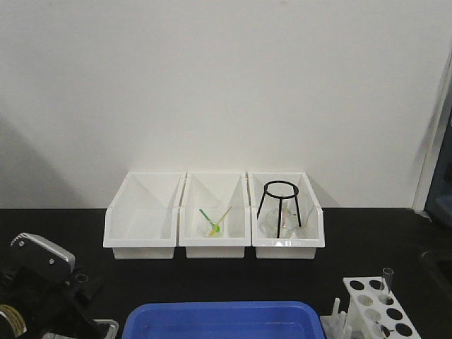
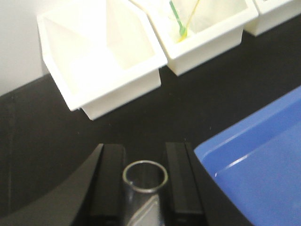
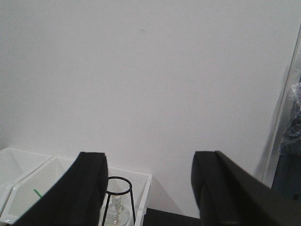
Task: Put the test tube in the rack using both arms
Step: 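Close the left gripper on the test tube and lift it out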
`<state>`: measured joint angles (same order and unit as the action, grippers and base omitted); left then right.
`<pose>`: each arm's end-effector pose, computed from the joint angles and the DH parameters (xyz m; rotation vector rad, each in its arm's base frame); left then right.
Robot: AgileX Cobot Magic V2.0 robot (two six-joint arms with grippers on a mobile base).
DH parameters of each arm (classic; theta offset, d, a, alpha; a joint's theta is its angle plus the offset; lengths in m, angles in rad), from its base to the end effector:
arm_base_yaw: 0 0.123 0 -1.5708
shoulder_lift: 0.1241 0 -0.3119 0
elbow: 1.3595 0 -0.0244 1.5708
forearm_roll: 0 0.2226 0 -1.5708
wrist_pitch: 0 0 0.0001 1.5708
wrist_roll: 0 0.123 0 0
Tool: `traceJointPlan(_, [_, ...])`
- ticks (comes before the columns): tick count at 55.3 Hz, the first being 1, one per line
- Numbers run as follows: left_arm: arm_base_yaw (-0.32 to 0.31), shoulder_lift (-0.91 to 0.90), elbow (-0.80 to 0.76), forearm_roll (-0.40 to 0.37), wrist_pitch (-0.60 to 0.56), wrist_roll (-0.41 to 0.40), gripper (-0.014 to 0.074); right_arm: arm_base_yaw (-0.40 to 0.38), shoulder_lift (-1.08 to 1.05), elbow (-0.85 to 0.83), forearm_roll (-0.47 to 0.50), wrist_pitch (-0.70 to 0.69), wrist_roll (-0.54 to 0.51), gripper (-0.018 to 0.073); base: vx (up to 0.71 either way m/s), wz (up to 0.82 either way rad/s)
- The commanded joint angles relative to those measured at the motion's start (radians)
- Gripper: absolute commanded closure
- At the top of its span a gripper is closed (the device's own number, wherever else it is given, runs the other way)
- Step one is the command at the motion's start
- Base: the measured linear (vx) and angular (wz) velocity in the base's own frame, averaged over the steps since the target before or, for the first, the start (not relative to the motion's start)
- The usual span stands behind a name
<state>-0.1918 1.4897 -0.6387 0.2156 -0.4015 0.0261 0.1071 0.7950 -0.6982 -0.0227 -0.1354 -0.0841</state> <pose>0.2977 -0.0683 0.2538 0.4557 1.8863 -0.0592 0.1548 0.0170 0.4086 -0.1566 1.4365 0.0026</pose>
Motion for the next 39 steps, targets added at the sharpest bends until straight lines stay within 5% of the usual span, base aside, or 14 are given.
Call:
traceJointPlan(1, [-0.005, -0.108, -0.037, -0.009, -0.096, -0.060, 0.0604, -0.005, -0.004, -0.035, -0.005, -0.079, -0.009, 0.0108, 0.00, 0.00])
traceJointPlan(12, [-0.006, -0.279, -0.143, 0.009, 0.018, -0.196, 0.0604, -0.005, -0.004, -0.035, -0.004, -0.049, -0.008, 0.0107, 0.00, 0.00])
traceJointPlan(21, [-0.012, -0.321, -0.304, 0.123, 0.188, -0.372, 0.0604, -0.005, 0.020, -0.035, -0.004, -0.006, 0.019, 0.0107, 0.00, 0.00])
traceJointPlan(30, [-0.081, -0.296, -0.369, 0.225, 0.127, -0.512, 0.0604, 0.016, 0.086, -0.035, -0.004, 0.033, 0.112, 0.0126, 0.00, 0.00])
traceJointPlan(39, [-0.187, -0.235, -0.370, 0.287, 0.012, -0.631, 0.0604, 0.167, 0.171, -0.035, -0.006, 0.003, 0.113, 0.0176, 0.00, 0.00])
